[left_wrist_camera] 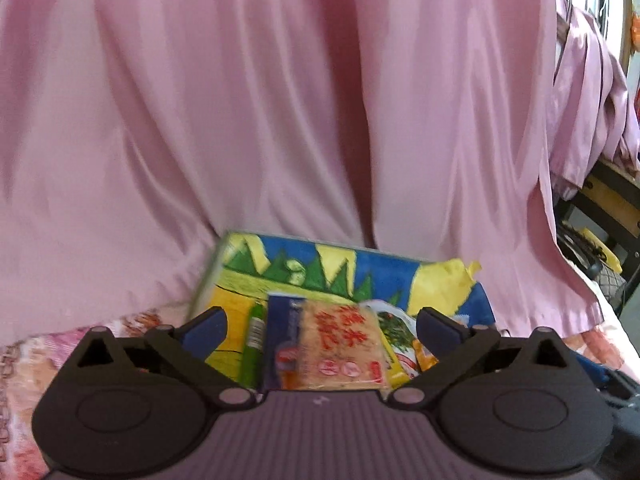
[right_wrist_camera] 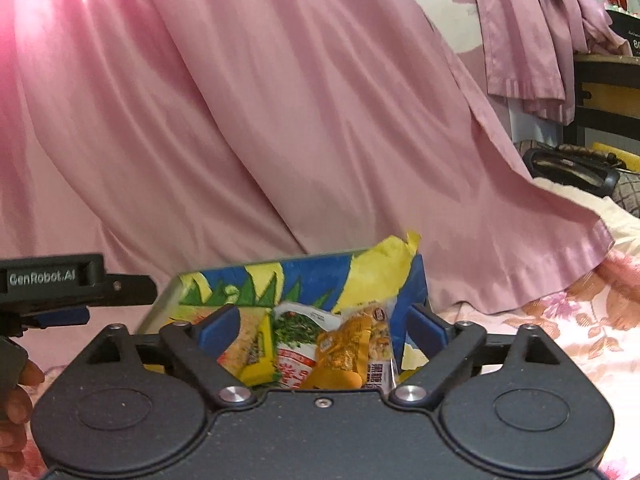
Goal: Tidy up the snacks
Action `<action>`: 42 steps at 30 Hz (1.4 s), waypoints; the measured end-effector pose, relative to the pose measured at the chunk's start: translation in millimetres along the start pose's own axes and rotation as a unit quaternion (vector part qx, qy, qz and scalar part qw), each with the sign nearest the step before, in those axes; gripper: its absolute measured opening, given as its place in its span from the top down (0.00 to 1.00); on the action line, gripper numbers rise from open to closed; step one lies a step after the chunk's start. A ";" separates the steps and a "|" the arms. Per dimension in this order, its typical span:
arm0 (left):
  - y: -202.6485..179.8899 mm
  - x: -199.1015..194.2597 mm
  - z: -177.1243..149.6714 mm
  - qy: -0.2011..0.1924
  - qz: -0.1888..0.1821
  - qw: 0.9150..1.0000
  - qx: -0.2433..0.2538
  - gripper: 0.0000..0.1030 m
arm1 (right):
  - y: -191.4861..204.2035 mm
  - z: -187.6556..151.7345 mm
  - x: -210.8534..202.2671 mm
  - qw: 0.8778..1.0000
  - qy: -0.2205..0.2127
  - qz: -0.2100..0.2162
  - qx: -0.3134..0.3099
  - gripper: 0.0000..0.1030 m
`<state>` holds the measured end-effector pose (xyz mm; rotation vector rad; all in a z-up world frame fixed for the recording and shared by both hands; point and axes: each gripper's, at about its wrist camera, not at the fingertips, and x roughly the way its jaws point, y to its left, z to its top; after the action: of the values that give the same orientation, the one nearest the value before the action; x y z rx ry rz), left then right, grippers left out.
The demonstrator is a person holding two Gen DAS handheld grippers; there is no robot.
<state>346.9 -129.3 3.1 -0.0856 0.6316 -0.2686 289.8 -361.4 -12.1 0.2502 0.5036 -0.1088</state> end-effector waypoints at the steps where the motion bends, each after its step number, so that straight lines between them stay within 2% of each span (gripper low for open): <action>1: 2.6 -6.0 0.7 -0.006 0.003 1.000 -0.001 0.00 | 0.9 1.9 -6.2 1.000 -0.005 0.002 0.001 0.09; 9: 16.4 -65.1 -14.2 -0.059 0.011 0.998 0.002 0.00 | 19.1 8.8 -62.7 0.998 -0.051 0.023 -0.014 0.01; 18: 28.7 -119.8 -45.4 -0.078 0.011 0.997 -0.005 0.00 | 46.1 -5.6 -123.3 0.995 -0.081 0.020 -0.053 0.01; 28: 36.0 -180.9 -88.3 -0.115 0.002 0.993 -0.001 0.00 | 66.7 -38.1 -179.2 0.995 -0.071 0.013 -0.062 0.01; 42: 54.9 -225.4 -122.5 -0.113 0.017 0.993 0.017 0.00 | 82.2 -72.9 -229.0 0.998 -0.052 -0.017 -0.034 0.01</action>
<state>112.0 -14.5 24.5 -0.0713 0.4031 -0.2328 70.1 -253.5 55.6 0.1693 0.4070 -0.1368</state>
